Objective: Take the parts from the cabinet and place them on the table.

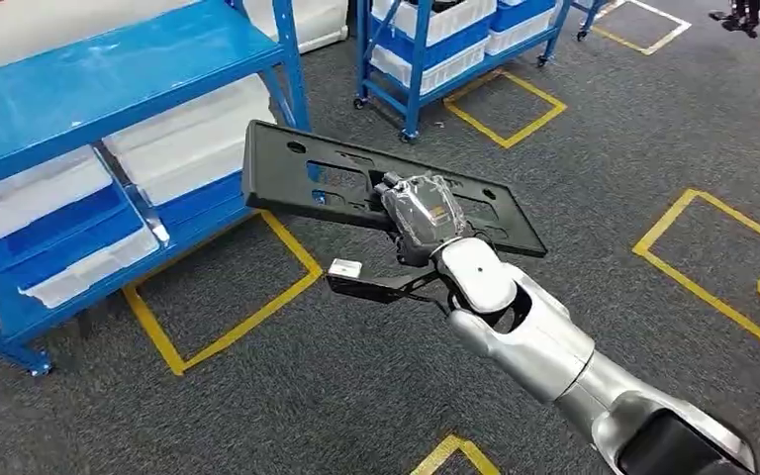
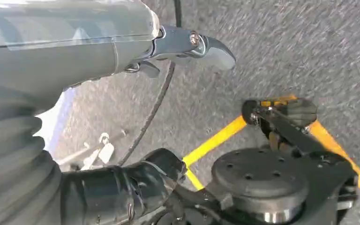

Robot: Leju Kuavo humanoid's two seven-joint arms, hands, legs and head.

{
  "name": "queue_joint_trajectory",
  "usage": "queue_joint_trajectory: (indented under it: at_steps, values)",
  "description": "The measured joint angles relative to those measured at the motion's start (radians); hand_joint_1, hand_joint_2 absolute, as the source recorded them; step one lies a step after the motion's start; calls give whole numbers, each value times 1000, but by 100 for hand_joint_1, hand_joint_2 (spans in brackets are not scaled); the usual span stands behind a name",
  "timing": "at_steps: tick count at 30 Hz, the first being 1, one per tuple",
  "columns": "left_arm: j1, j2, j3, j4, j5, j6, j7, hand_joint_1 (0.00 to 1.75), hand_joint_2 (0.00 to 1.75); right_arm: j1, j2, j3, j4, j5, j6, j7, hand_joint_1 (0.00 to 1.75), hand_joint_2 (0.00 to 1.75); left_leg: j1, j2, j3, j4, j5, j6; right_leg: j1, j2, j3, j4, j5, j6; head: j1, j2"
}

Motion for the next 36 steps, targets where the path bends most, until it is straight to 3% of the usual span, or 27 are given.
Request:
queue_joint_trajectory:
  at_steps: [3,4,5,6,8,9,10,11,13,14,15,16,18,19,21,22,24,25,26,28,29,30,31,33,34,35,36]
  values:
    - [-10,1,16,2,-19,-17,-18,0,175,0,-4,0,-8,15,-1,7,175,175,-8,31,-2,-3,11,16,-6,33,-9,-13,18,26,-1,0]
    - [-12,0,18,3,-18,-12,-22,0,175,3,-14,0,-12,17,-2,12,175,175,0,47,0,-12,19,26,-7,10,-12,-7,12,28,-1,0]
    - [-9,0,18,3,-15,-8,-24,0,175,4,-21,0,-19,18,-4,18,175,175,-2,57,1,-15,21,31,2,-52,-21,17,-10,34,3,0]
    - [-4,0,16,3,-11,0,-27,0,175,7,-31,-1,-29,18,-8,24,175,175,-5,71,-1,-16,23,36,0,-89,-49,80,-52,40,3,0]
    - [21,-2,-8,-1,2,31,-31,0,175,33,-71,-10,-46,2,-24,29,175,175,-10,94,-3,-16,23,37,-6,-108,-113,228,-125,48,3,0]
    - [45,-2,-45,-18,21,65,-30,0,175,59,-121,-31,-61,-26,-41,21,175,175,-10,104,-4,-15,22,39,-7,-108,-137,290,-148,51,4,0]
    - [67,-3,-78,-34,35,90,-26,0,175,82,-156,-53,-71,-47,-51,11,175,175,-11,111,-4,-15,22,40,-7,-108,-138,300,-143,52,4,0]
    - [93,-4,-113,-48,47,113,-20,0,175,101,-188,-77,-76,-68,-60,-3,175,175,-12,119,-3,-15,21,41,-6,-109,-118,265,-119,51,4,0]
    - [137,-5,-189,-83,64,159,-8,0,175,117,-239,-128,-89,-101,-68,-41,175,175,-18,141,-2,-15,18,40,-1,-127,-23,95,-41,38,4,0]
    - [152,-6,-224,-98,69,175,-3,0,175,114,-264,-158,-97,-113,-68,-70,175,175,-20,153,0,-15,16,39,9,-167,30,3,-13,25,4,0]
    - [165,-8,-261,-114,72,189,-1,0,175,112,-287,-187,-103,-118,-64,-93,175,175,-29,164,-2,-12,11,33,23,-192,39,-22,-24,15,4,0]
    - [187,-8,-291,-130,84,194,0,0,175,110,-290,-206,-108,-118,-52,-111,175,175,-27,174,1,-15,10,29,24,-170,35,-23,-19,10,4,0]
    - [216,-8,-342,-171,121,205,4,0,175,102,-296,-225,-109,-110,-23,-122,175,175,-27,201,9,-21,8,24,24,-146,33,-22,-18,5,5,0]
    - [220,-8,-363,-181,133,210,7,0,175,94,-299,-225,-108,-107,-16,-122,175,175,-31,211,15,-22,5,19,21,-133,37,-37,-11,-2,3,0]
    - [225,-6,-382,-185,142,219,9,0,175,71,-297,-225,-102,-103,-11,-122,175,175,-25,114,-11,44,-47,13,7,-117,45,-50,-1,-13,3,0]
    - [226,-6,-388,-185,142,220,8,0,175,60,-292,-225,-100,-101,-11,-121,175,175,-23,90,-44,113,-86,13,7,-108,43,-50,-1,-15,4,0]
    - [231,-6,-401,-185,142,220,6,0,175,55,-287,-224,-95,-101,-11,-121,175,175,-23,80,-115,257,-142,10,9,-86,43,-49,-1,-16,4,0]
    - [234,-6,-404,-185,147,214,6,0,175,56,-287,-223,-92,-102,-12,-121,175,175,-23,80,-134,286,-138,10,10,-75,43,-48,-1,-16,3,0]
    - [240,-6,-408,-190,159,207,6,0,175,57,-287,-222,-92,-105,-14,-122,175,175,-23,79,-127,262,-107,11,10,-62,43,-45,-2,-16,3,0]
    - [260,-5,-420,-216,188,196,14,0,175,57,-287,-217,-96,-111,-16,-122,175,175,-23,63,-62,110,-10,18,10,-34,43,-36,-6,-13,3,0]
    - [267,-5,-424,-225,198,196,19,0,175,57,-287,-217,-97,-114,-17,-122,175,175,-22,21,-26,28,31,24,7,-22,41,-30,-10,-10,3,0]
    - [272,-4,-425,-228,204,198,24,0,175,55,-286,-216,-97,-115,-17,-122,175,175,-19,-22,-19,7,19,29,11,-12,34,-21,-12,-5,4,0]
    - [277,-5,-430,-234,206,203,24,0,175,54,-285,-213,-97,-117,-17,-121,175,175,-16,-12,-14,-6,19,28,8,1,23,-15,-11,0,3,0]
    - [281,-4,-441,-247,206,210,25,0,175,56,-286,-208,-97,-120,-16,-121,175,175,-28,10,-13,-8,21,33,-4,27,16,-23,-2,15,3,0]
    - [283,-4,-445,-254,206,219,26,0,175,55,-287,-207,-97,-120,-16,-120,175,175,-24,23,-11,-18,28,41,-3,41,13,-23,2,22,3,0]
    - [283,-4,-450,-258,206,232,27,0,175,56,-288,-206,-96,-121,-15,-117,175,175,-18,38,-6,-31,35,50,-5,1,10,-16,-4,22,3,0]
    - [283,-4,-452,-259,206,245,27,0,175,48,-289,-206,-94,-121,-12,-111,175,175,-20,50,-2,-37,37,55,3,-57,-3,12,-27,28,7,0]
